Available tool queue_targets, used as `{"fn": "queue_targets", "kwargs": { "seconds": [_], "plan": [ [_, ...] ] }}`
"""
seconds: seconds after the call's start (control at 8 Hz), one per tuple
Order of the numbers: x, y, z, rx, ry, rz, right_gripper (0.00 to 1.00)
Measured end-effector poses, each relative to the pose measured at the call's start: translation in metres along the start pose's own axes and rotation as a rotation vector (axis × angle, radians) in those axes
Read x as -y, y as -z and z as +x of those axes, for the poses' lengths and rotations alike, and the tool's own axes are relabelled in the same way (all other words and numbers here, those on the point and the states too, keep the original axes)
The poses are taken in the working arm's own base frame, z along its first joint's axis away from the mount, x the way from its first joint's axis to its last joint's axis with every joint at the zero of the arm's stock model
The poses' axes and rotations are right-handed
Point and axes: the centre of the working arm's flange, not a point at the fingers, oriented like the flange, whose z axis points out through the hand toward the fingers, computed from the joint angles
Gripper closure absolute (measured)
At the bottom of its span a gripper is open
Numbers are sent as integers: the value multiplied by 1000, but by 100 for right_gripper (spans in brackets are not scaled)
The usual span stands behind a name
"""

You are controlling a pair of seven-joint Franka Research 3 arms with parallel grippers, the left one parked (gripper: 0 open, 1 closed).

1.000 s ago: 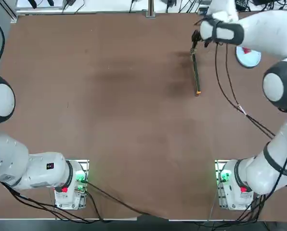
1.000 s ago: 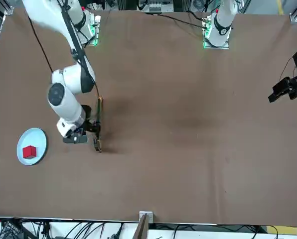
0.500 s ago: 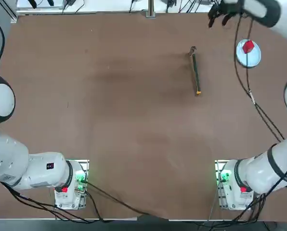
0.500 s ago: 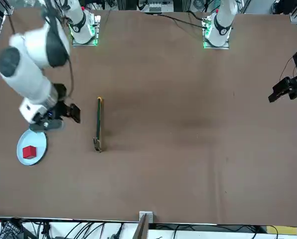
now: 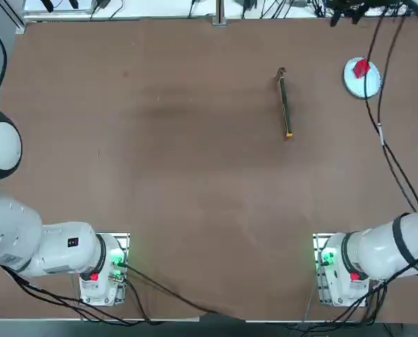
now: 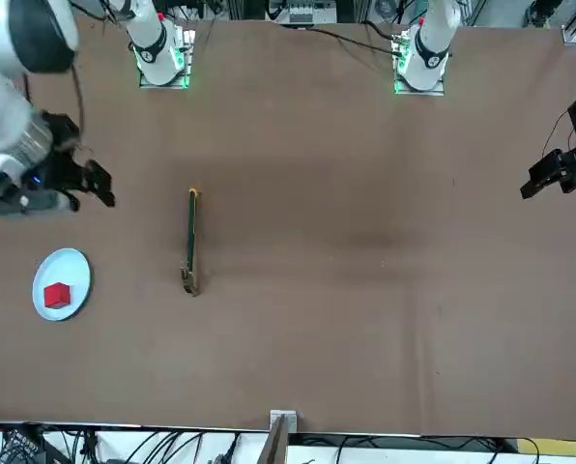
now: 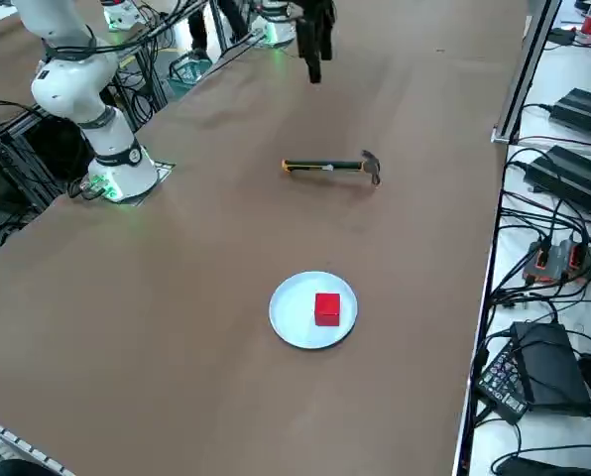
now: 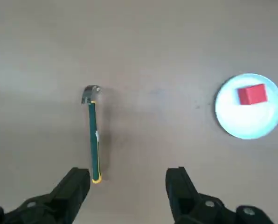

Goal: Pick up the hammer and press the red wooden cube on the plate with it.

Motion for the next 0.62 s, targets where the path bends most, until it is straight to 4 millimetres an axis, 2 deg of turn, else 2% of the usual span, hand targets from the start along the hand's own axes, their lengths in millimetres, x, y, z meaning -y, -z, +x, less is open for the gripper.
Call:
{"fn": "queue_targets", "kwargs": {
  "seconds": [0.25, 0.62],
  "plan": [
    [-23, 14, -13, 24, -31, -6, 0],
    [-35, 22, -31, 74, -45, -26, 0]
  ]
}}
